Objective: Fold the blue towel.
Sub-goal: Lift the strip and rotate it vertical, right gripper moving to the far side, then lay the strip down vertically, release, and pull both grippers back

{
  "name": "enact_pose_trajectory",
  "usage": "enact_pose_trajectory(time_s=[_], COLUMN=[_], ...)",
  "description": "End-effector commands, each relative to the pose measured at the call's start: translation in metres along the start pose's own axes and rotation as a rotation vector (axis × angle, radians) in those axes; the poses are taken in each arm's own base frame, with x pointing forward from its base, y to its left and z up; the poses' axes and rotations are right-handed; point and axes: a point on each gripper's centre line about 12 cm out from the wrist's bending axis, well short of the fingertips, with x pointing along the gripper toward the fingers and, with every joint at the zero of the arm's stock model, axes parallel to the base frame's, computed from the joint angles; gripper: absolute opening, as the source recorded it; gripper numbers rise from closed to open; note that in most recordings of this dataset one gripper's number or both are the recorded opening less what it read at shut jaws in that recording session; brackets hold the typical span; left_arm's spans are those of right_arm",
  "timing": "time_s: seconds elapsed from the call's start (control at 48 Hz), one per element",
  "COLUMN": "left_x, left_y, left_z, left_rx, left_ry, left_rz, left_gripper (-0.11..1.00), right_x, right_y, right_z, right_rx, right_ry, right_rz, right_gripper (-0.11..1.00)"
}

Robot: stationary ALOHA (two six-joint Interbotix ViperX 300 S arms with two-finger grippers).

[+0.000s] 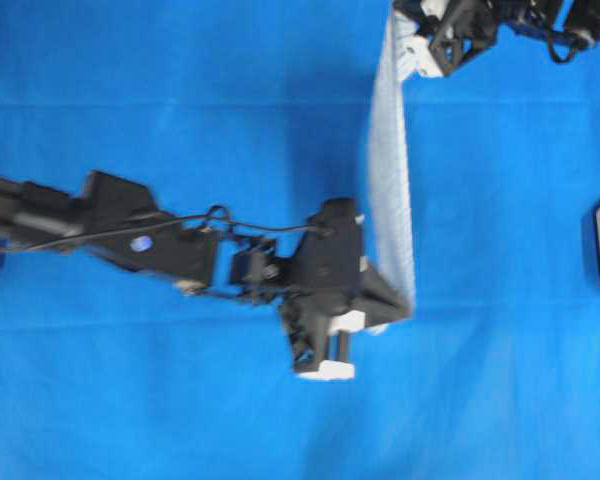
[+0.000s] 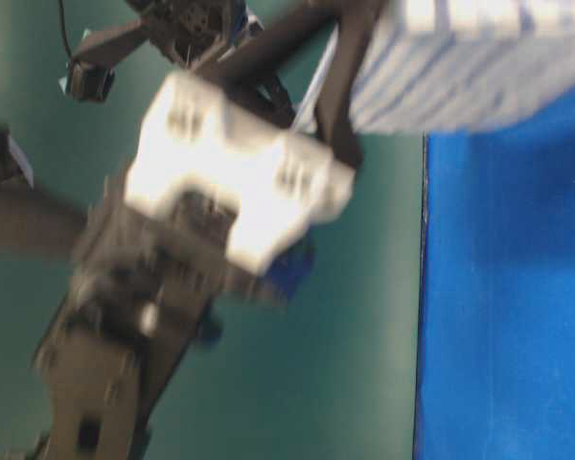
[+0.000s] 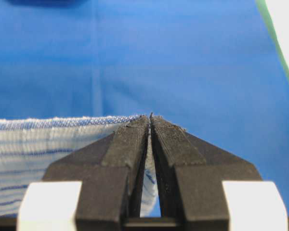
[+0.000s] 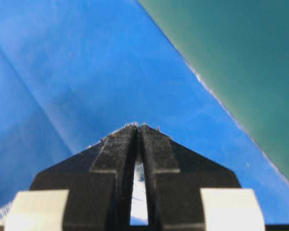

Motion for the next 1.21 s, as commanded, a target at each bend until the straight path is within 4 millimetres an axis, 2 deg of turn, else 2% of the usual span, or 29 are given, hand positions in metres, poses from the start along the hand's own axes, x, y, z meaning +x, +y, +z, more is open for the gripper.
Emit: enact_pose_trajectory(time_s=[0.0, 0.125, 0.229, 0.5, 0.687, 0.854, 1.187], left_x=[0.009, 0.021, 0.018, -0.008, -0.029, -0.041, -0.043], left_y=[-0.006, -0.007, -0.006, -0.001, 0.002, 0.004, 0.005], left_z=[0.024, 0.019, 0.012, -0.029, -0.059, -0.075, -0.079], left_rx=[0.007, 0.008, -0.004, -0.074, -0.144, -0.173, -0.166], left_ry=[-0.065, -0.054, -0.036, 0.054, 0.108, 0.143, 0.15], left_rz=[-0.013, -0.014, -0.012, 0.0, 0.013, 0.021, 0.023], left_gripper=[0.02, 0.02, 0.02, 0.02, 0.02, 0.02, 0.02], right_x=[-0.012, -0.008, 0.003, 0.054, 0.076, 0.082, 0.083], right_y=[-0.004, -0.003, 0.0, 0.022, 0.035, 0.04, 0.046], right_z=[0.008, 0.008, 0.009, 0.013, 0.019, 0.023, 0.022], right_rx=[0.002, 0.001, -0.004, -0.032, -0.049, -0.053, -0.061], right_ry=[-0.04, -0.034, -0.023, 0.013, 0.02, 0.016, 0.019], right_rz=[-0.007, -0.005, 0.0, 0.046, 0.065, 0.072, 0.083], right_gripper=[0.05, 0.05, 0.05, 0.05, 0.05, 0.05, 0.05])
